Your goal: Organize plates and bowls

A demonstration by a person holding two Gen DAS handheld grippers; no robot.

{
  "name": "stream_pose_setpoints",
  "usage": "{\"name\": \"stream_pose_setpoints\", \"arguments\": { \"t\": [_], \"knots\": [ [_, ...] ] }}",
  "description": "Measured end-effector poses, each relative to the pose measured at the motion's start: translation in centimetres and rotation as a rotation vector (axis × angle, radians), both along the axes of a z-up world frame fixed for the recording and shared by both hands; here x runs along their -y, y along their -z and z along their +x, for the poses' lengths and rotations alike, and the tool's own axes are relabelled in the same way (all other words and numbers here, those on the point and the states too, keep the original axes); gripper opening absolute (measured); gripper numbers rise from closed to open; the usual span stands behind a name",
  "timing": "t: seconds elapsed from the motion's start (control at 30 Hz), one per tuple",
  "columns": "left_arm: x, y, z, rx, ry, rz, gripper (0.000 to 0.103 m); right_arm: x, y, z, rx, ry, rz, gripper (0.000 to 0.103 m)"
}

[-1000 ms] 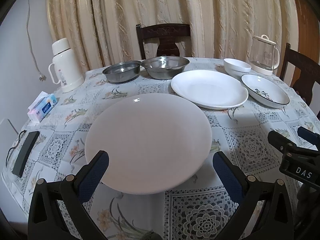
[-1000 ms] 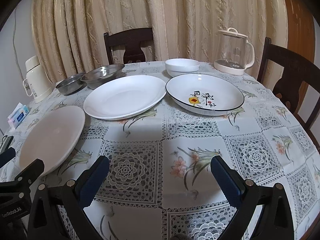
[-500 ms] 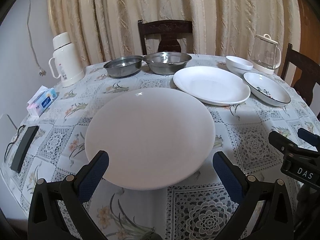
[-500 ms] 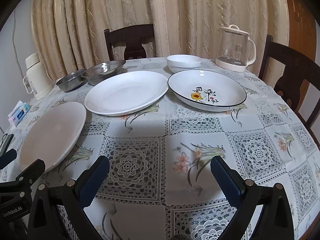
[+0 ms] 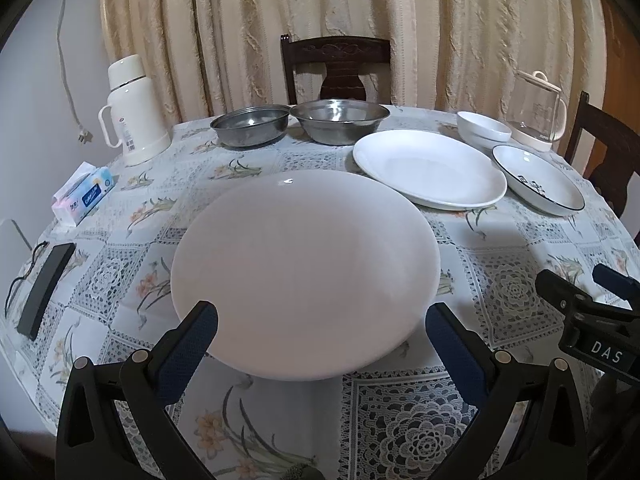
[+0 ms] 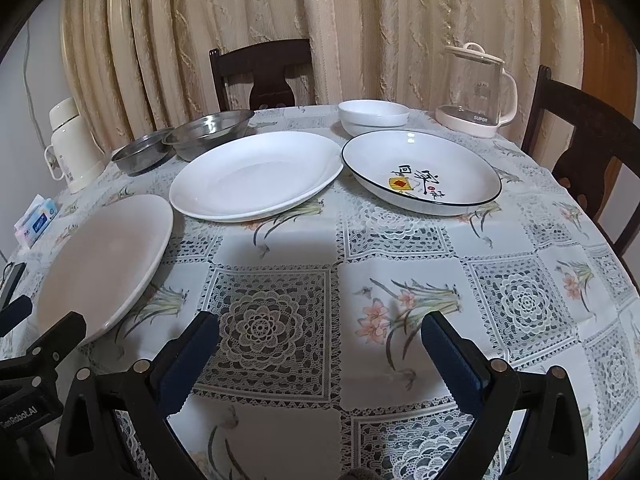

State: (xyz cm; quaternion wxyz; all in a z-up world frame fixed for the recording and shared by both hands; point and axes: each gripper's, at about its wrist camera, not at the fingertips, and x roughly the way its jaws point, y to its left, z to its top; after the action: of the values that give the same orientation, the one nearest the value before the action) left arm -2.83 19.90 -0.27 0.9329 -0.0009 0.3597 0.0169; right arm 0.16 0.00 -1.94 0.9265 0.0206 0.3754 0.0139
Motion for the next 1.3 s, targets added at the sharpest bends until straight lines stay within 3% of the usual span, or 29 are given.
{"name": "stream_pose_setpoints", "arguments": {
  "t": [1.07, 1.3],
  "knots": [
    [-0.4, 0.4, 0.3, -0.012, -0.003, -0.015, 0.103, -0.6, 0.5, 0.3, -0.023, -0.001, -0.012, 0.103],
    [-2.5, -0.4, 0.7, 0.014, -0.046, -0.031, 0.103, -1.1, 0.0, 0.9, -0.035, -0.026, 0.005, 0.103]
  ]
}}
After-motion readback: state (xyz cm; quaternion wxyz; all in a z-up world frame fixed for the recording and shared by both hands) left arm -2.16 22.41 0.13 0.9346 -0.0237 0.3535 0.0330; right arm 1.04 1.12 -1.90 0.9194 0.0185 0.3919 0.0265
